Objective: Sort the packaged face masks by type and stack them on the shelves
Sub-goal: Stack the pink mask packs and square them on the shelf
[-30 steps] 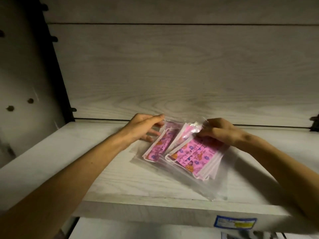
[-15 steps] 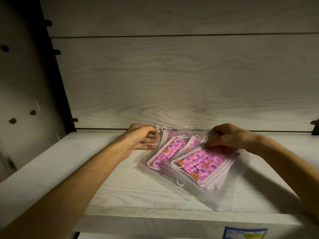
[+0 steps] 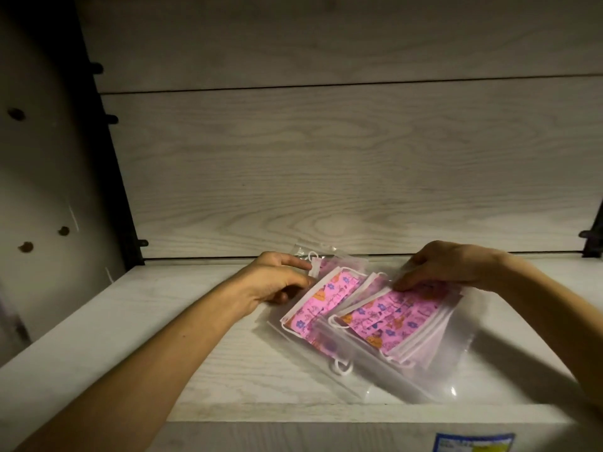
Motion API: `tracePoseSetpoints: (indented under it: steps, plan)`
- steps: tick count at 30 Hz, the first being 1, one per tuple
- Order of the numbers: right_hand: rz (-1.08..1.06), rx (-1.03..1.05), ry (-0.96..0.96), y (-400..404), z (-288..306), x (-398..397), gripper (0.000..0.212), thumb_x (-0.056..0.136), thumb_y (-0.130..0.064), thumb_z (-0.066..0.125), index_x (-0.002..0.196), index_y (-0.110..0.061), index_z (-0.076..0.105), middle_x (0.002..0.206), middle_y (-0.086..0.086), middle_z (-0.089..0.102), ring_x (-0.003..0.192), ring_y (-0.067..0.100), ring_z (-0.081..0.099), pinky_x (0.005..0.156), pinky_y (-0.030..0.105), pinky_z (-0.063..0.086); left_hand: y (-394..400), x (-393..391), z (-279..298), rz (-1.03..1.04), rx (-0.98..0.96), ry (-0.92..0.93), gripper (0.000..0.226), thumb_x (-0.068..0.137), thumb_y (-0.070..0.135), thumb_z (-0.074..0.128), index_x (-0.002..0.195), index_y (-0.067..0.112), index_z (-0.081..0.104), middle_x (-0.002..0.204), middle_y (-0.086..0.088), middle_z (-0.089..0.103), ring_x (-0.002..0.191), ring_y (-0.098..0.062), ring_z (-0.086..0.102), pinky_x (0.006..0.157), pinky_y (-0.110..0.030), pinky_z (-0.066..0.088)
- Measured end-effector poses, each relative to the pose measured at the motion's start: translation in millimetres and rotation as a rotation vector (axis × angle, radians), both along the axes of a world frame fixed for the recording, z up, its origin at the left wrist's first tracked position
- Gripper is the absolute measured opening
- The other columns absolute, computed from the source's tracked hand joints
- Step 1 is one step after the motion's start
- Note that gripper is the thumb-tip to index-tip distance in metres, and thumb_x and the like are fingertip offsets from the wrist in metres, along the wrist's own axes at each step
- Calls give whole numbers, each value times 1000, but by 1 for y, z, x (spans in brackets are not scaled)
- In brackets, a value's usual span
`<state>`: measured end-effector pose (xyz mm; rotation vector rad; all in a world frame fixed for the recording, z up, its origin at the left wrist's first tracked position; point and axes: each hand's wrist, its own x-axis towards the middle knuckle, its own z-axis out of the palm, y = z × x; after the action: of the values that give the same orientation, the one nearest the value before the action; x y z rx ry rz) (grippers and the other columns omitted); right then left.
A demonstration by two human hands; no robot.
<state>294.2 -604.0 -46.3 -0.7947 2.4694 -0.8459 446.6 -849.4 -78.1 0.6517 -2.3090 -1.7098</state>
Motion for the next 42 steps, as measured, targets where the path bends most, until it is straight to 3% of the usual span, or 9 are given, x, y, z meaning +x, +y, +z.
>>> tracePoseSetpoints:
  steps: [6,13,17,22,27,31,34,37,42]
  plan:
    - [16,40,-65,7,7,-5,43,67,-37,89,92,-3,80,93,18,77,80,30,69,91,48,56,1,-9,-7,56,-174,75,28,84,-3,71,108,10,68,77,-2,67,35,0,47,35,-15,31]
    - [-5,-46,-122,12,9,-13,34,75,-33,83,93,-4,80,94,19,77,85,37,73,87,45,60,-10,-13,-10,190,-225,115,16,88,8,63,93,18,74,45,8,61,31,-2,48,36,-14,31]
    - [-2,-229,-145,10,5,-16,32,73,-26,84,91,0,78,91,21,74,72,28,66,69,35,57,-17,-12,-10,240,-222,115,17,84,7,66,75,20,73,58,5,69,43,-8,57,48,-18,41]
    - [8,-313,-189,8,4,-16,30,86,-23,76,103,2,75,104,25,74,94,43,69,97,53,54,-17,-6,-12,214,-171,108,12,85,6,66,83,15,74,77,-5,70,57,-22,55,48,-24,44]
    - [-70,-375,-233,9,4,-24,31,81,-21,81,99,3,73,95,22,76,76,34,73,66,36,64,-15,-4,-11,226,-66,127,9,88,4,63,82,7,69,61,-8,59,43,-17,51,39,-19,38]
    - [-213,-476,-245,11,3,-30,9,82,-8,79,78,-1,74,68,13,72,46,16,64,47,22,55,-26,-9,-14,342,-302,115,14,80,20,73,68,14,69,61,4,66,54,-17,59,51,-25,47]
    - [-305,-590,-226,10,2,-32,5,82,-2,76,79,2,73,64,15,72,42,17,65,42,23,54,-27,-7,-14,339,-577,21,14,74,34,80,79,22,74,80,11,72,79,-14,65,70,-26,49]
    - [-364,-677,-144,6,-5,-30,4,82,-1,72,81,2,75,70,16,75,49,21,68,57,30,55,-22,-7,-12,257,-428,40,16,72,20,86,80,21,72,84,0,73,78,-17,64,76,-30,52]
    - [-466,-710,-64,-1,-14,-30,9,80,-3,69,76,2,76,63,13,73,44,19,67,48,25,52,-20,-7,-6,175,-210,57,49,70,0,88,113,7,68,84,-7,68,59,-9,58,44,-11,40]
